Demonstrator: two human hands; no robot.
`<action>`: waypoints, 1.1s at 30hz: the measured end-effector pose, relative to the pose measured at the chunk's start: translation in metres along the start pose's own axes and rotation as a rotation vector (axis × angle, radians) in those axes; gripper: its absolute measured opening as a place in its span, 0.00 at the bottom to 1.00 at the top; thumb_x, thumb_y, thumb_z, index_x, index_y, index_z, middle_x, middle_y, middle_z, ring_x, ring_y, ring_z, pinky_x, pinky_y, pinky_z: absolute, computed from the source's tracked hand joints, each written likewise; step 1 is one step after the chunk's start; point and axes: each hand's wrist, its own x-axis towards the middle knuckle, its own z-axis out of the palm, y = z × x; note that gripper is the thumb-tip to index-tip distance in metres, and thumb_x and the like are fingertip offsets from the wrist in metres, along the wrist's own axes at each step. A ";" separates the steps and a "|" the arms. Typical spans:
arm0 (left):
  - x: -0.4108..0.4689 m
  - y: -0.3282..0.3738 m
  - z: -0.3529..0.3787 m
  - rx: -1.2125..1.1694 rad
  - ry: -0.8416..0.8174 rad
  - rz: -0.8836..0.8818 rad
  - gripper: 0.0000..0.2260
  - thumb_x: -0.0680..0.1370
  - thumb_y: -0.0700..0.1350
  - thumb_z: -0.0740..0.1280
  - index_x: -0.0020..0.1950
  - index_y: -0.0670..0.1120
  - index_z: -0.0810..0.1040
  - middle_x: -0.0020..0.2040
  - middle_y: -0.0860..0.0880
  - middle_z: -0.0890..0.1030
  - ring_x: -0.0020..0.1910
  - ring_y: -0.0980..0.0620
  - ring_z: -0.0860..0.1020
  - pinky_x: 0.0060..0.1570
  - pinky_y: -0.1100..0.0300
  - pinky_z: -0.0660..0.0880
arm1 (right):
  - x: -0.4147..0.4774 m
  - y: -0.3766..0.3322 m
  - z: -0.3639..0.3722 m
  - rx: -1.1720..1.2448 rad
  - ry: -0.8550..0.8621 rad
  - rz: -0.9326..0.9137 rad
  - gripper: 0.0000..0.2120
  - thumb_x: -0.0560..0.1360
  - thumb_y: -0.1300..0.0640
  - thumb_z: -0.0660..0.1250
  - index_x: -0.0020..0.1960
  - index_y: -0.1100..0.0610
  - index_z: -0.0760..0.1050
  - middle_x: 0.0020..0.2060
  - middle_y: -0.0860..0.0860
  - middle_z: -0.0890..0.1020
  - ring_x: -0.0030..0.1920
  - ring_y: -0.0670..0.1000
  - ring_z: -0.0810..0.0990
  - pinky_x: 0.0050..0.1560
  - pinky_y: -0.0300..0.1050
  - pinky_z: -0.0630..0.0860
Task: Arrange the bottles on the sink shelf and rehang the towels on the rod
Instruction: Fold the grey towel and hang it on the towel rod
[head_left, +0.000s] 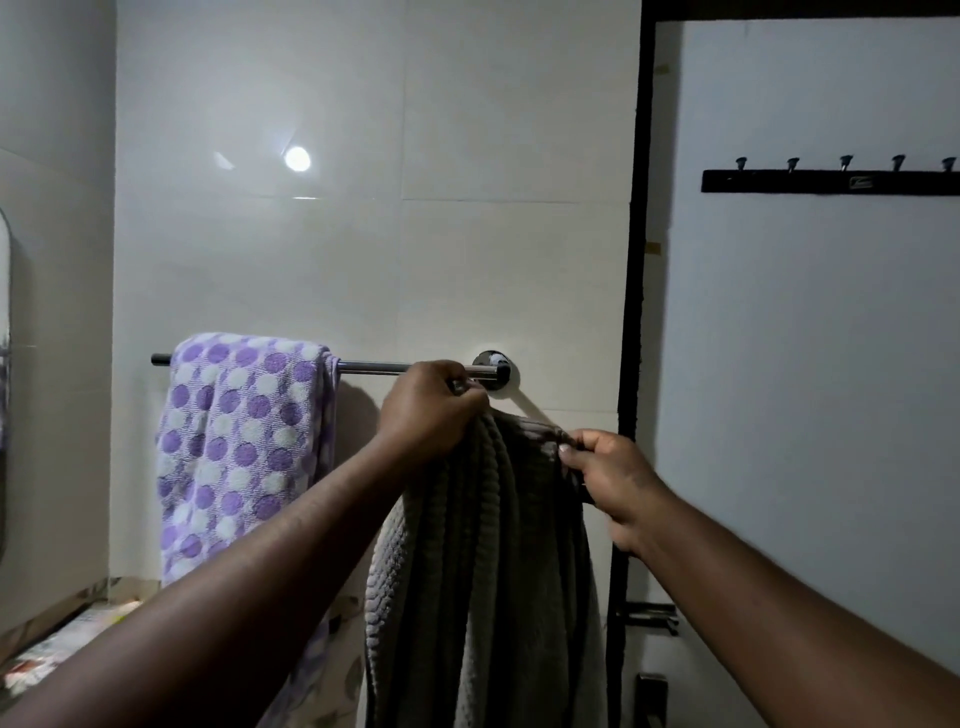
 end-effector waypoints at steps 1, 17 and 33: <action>0.000 -0.003 0.006 -0.074 -0.104 0.024 0.10 0.69 0.56 0.74 0.43 0.51 0.80 0.39 0.52 0.86 0.42 0.51 0.85 0.45 0.52 0.81 | 0.000 -0.008 0.004 0.063 -0.034 0.006 0.10 0.82 0.63 0.64 0.49 0.57 0.83 0.43 0.56 0.87 0.42 0.52 0.84 0.48 0.47 0.81; 0.011 0.000 -0.030 0.147 -0.047 0.088 0.11 0.78 0.59 0.71 0.37 0.59 0.80 0.33 0.57 0.79 0.36 0.55 0.77 0.40 0.56 0.73 | -0.006 -0.005 -0.030 0.282 -0.320 0.125 0.15 0.70 0.56 0.76 0.51 0.62 0.78 0.45 0.60 0.84 0.43 0.56 0.83 0.46 0.47 0.83; -0.009 0.023 -0.006 0.102 -0.248 0.181 0.10 0.79 0.57 0.70 0.45 0.53 0.83 0.34 0.55 0.79 0.35 0.58 0.75 0.37 0.59 0.69 | -0.005 -0.023 -0.014 -0.581 -0.174 -0.273 0.03 0.77 0.56 0.72 0.49 0.50 0.84 0.43 0.46 0.87 0.46 0.46 0.85 0.53 0.47 0.81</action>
